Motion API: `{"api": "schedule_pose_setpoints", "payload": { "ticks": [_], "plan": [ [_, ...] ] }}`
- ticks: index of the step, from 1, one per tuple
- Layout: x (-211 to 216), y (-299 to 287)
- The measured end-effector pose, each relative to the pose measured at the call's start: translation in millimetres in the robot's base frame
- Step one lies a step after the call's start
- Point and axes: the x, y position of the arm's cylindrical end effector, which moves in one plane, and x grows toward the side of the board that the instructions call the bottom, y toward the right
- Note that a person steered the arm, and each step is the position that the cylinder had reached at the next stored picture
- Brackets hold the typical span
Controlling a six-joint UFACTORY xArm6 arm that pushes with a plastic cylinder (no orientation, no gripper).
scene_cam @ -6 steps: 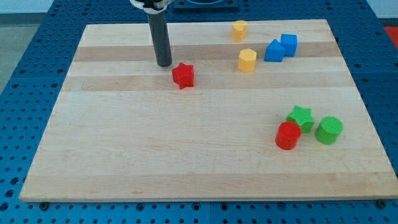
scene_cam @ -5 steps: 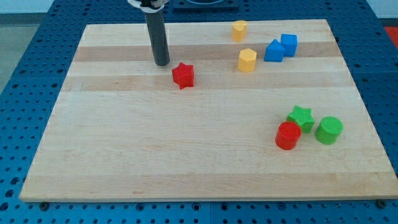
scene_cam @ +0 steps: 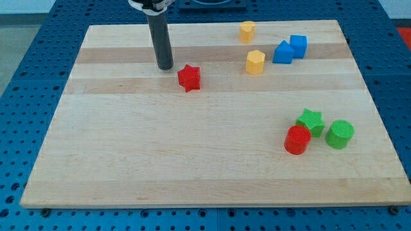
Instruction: Point your arm above the red star
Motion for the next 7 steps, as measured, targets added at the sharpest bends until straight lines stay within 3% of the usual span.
{"api": "schedule_pose_setpoints", "payload": {
  "ticks": [5, 7],
  "plan": [
    [9.0, 20.5],
    [-11.4, 37.4]
  ]
}}
